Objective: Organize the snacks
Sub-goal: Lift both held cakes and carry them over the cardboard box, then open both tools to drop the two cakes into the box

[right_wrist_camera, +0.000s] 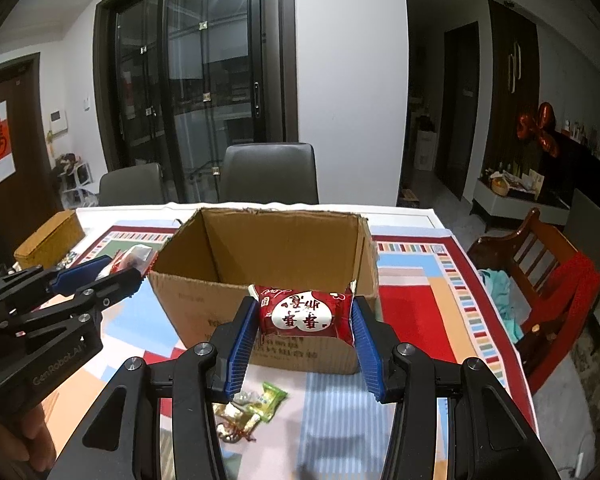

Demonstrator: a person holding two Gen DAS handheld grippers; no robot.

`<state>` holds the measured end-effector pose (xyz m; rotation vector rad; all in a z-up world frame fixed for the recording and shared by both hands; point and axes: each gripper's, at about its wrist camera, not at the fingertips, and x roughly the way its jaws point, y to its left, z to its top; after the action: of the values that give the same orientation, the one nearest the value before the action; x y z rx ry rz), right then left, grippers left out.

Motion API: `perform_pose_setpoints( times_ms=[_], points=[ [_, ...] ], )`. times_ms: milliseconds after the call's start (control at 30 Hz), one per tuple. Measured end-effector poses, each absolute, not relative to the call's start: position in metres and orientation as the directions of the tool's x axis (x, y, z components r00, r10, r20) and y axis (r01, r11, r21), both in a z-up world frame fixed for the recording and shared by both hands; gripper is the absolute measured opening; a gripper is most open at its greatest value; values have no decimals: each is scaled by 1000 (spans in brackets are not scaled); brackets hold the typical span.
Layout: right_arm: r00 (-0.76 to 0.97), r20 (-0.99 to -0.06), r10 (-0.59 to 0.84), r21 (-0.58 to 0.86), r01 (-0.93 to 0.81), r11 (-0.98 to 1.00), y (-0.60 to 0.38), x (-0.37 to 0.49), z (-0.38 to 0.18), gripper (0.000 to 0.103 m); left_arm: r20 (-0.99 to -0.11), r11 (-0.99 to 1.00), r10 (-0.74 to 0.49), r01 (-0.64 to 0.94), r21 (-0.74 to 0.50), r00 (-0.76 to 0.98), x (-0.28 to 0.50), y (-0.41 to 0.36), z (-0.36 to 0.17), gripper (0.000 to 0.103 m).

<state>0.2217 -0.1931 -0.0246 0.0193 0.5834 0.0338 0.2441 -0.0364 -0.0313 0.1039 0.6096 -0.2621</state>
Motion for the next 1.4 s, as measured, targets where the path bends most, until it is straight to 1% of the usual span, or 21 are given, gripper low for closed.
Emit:
perform_pose_setpoints(
  times_ms=[667,1400],
  points=[
    [845,-533,38,29,-26,999,-194,245,-12,48,-562,966,-211,259,6,799,274,-42,-24,31],
    [836,-546,55,43,-38,998,-198,295,-20,48,-593,968,-197,250,8,781,314,-52,-36,31]
  ],
)
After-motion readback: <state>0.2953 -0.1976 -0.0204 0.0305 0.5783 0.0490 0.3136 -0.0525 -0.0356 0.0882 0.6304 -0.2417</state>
